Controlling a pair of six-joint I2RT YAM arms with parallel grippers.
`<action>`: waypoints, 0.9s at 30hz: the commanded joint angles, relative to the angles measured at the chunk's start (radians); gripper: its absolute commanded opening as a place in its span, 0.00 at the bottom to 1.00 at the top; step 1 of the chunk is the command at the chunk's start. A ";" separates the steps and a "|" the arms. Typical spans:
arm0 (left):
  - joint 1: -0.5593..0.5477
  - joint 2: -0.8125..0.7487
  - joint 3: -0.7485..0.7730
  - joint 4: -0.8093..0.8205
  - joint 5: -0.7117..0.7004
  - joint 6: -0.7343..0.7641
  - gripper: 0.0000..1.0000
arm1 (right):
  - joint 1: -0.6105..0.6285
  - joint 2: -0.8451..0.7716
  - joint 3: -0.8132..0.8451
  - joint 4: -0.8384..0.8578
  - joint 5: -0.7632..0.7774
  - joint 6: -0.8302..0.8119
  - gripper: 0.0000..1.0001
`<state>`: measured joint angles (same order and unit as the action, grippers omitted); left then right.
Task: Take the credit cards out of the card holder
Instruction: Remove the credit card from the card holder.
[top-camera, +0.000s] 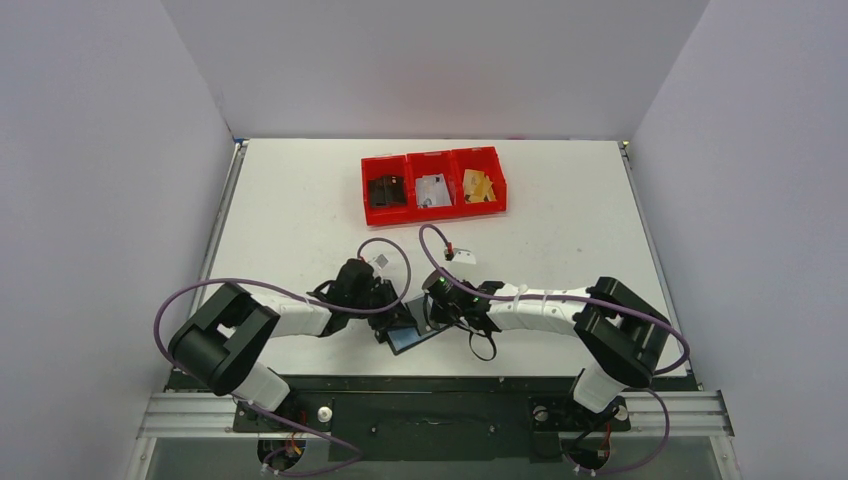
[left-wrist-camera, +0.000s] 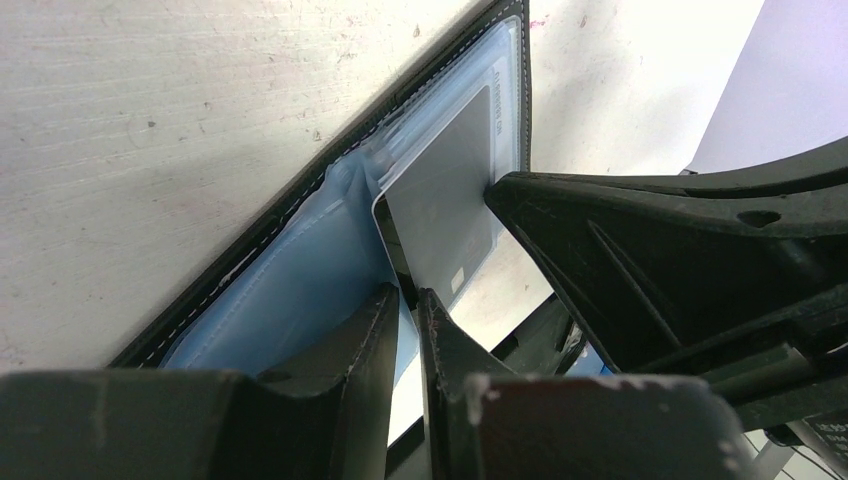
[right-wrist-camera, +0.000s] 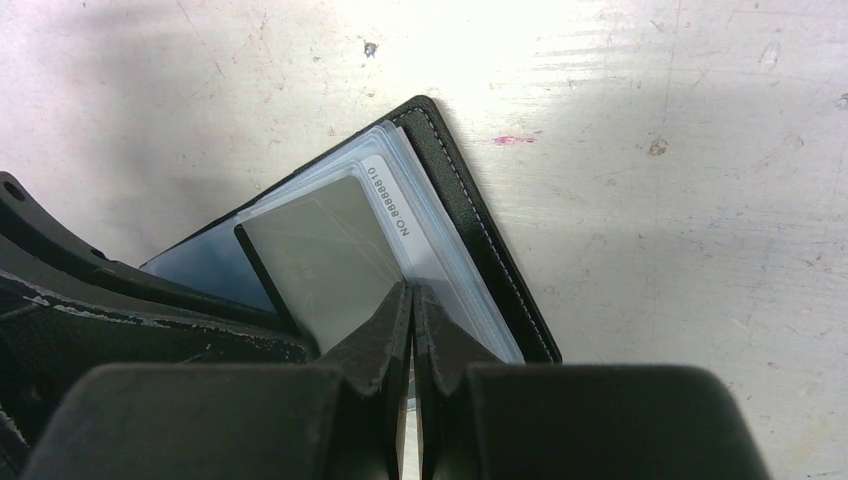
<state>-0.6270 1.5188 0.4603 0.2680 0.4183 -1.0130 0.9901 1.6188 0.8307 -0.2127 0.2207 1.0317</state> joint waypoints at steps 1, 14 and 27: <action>0.008 0.003 -0.013 0.071 0.027 -0.005 0.10 | 0.010 0.062 -0.022 -0.083 -0.004 -0.002 0.00; 0.023 0.023 -0.035 0.159 0.088 -0.036 0.06 | 0.010 0.082 -0.018 -0.083 -0.010 -0.001 0.00; 0.033 0.043 -0.060 0.247 0.130 -0.061 0.05 | 0.010 0.087 -0.017 -0.083 -0.011 0.001 0.00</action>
<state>-0.5953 1.5463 0.4019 0.4023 0.4999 -1.0611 0.9901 1.6337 0.8436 -0.2100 0.2214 1.0332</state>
